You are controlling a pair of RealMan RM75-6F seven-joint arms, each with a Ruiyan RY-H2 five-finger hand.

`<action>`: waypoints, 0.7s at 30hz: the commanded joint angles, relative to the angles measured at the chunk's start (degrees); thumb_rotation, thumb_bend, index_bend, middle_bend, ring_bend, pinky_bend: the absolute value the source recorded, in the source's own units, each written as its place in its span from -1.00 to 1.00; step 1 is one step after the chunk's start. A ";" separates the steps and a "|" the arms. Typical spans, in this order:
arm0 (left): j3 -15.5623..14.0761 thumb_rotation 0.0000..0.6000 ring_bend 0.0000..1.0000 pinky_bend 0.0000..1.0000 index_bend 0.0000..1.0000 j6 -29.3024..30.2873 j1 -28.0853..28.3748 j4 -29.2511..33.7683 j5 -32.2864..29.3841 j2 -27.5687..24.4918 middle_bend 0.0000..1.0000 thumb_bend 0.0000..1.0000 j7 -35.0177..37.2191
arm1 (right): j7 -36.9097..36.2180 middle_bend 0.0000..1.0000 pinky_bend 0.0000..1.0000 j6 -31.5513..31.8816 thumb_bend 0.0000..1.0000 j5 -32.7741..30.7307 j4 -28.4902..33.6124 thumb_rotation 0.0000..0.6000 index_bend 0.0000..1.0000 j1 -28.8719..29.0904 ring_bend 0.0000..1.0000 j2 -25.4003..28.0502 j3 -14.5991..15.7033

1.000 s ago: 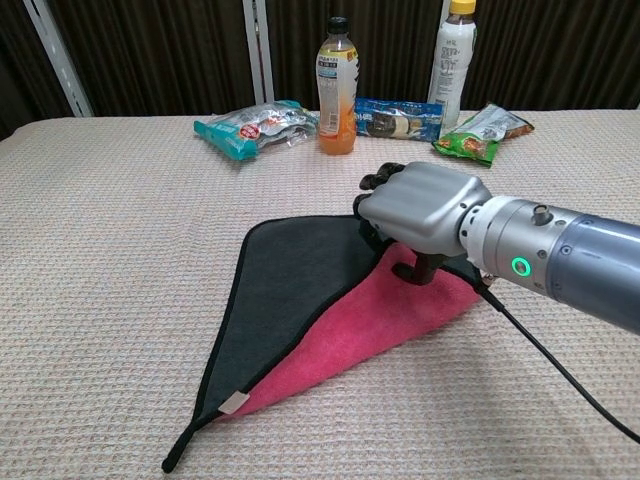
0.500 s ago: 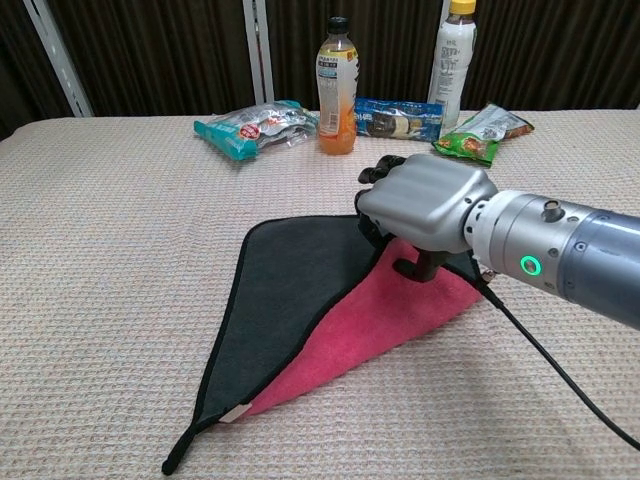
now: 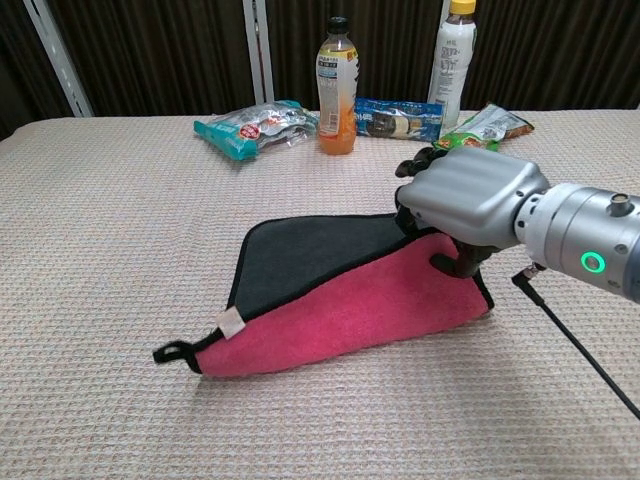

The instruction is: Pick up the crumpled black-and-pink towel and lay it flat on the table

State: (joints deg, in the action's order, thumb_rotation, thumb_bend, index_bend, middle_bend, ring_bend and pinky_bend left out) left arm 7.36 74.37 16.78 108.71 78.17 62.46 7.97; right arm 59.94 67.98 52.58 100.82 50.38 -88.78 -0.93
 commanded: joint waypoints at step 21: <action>-0.88 1.00 -1.00 -1.00 -0.80 -0.01 -0.06 0.67 1.44 0.68 -0.83 -0.69 -1.24 | -6.35 -0.43 -0.92 2.01 -0.13 10.37 7.05 1.00 0.52 -7.82 -0.88 3.54 7.69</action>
State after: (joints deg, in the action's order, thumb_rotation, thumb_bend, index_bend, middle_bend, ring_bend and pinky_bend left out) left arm 6.49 74.36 16.72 109.38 79.59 63.15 6.71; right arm 53.86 70.00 62.59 107.69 42.89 -85.06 6.45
